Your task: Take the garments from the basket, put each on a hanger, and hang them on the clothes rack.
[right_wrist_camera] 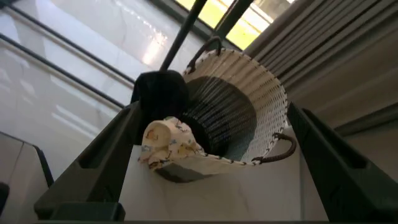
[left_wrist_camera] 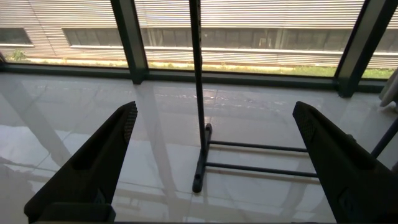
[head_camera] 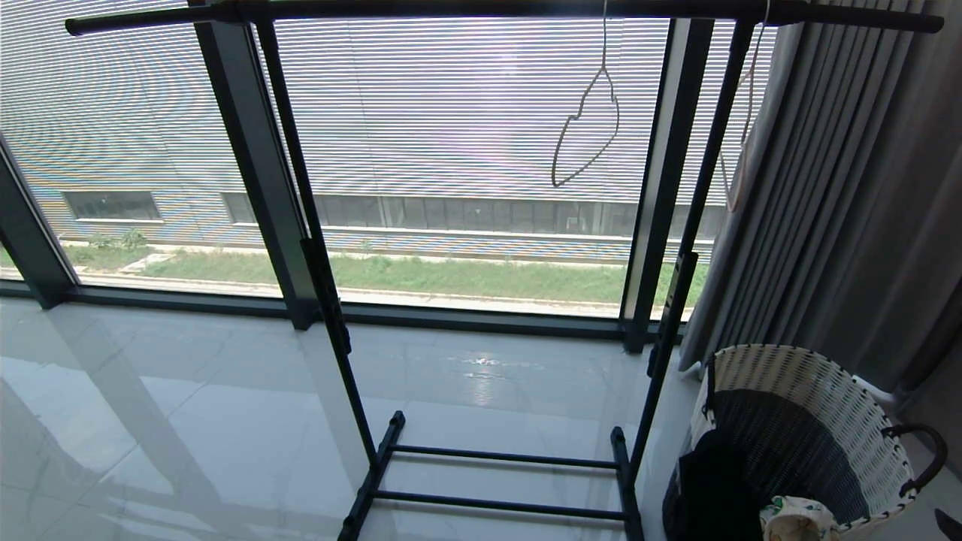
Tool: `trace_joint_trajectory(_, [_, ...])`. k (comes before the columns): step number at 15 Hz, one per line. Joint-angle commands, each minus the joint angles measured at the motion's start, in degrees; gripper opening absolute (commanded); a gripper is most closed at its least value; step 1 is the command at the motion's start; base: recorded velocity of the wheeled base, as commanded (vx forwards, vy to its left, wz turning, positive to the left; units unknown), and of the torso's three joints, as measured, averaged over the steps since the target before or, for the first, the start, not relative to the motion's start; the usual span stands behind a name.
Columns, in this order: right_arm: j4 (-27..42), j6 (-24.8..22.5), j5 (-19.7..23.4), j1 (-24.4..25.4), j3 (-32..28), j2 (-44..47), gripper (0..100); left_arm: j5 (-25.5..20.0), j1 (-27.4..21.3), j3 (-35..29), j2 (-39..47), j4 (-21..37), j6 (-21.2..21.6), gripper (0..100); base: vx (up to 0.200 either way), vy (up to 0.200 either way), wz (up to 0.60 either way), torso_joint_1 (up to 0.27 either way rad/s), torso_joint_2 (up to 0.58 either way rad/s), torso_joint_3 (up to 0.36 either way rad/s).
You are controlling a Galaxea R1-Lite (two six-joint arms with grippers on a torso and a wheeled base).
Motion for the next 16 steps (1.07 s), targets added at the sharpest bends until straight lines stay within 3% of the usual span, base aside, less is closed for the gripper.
trace_joint_trajectory(1, [1.9, -16.8, -2.3, 0.0, -3.3, 33.0, 100, 0.0, 0.0, 0.0, 0.0, 0.0, 0.0, 100, 0.000, 0.000, 0.00, 0.000, 0.00, 0.000])
trace_joint_trajectory(2, [1.8, -17.5, -4.6, 0.0, -2.6, 38.1, 100, 0.0, 0.0, 0.0, 0.0, 0.1, 0.0, 100, 0.000, 0.000, 0.00, 0.000, 0.00, 0.000])
trace_joint_trajectory(4, [-0.6, -17.5, -5.2, -0.6, -0.2, 44.8, 100, 0.0, 0.0, 0.0, 0.0, 0.1, 0.0, 100, 0.000, 0.000, 0.00, 0.000, 0.00, 0.000])
trace_joint_trajectory(8, [-13.3, -17.3, -7.1, -1.9, 4.0, 55.8, 100, 0.0, 0.0, 0.0, 0.0, 0.0, 0.0, 100, 0.000, 0.000, 0.00, 0.000, 0.00, 0.000])
trace_joint_trajectory(16, [-35.2, -17.3, -11.2, -3.1, 3.6, 73.3, 100, 0.0, 0.0, 0.0, 0.0, 0.0, 0.0, 100, 0.000, 0.000, 0.00, 0.000, 0.00, 0.000])
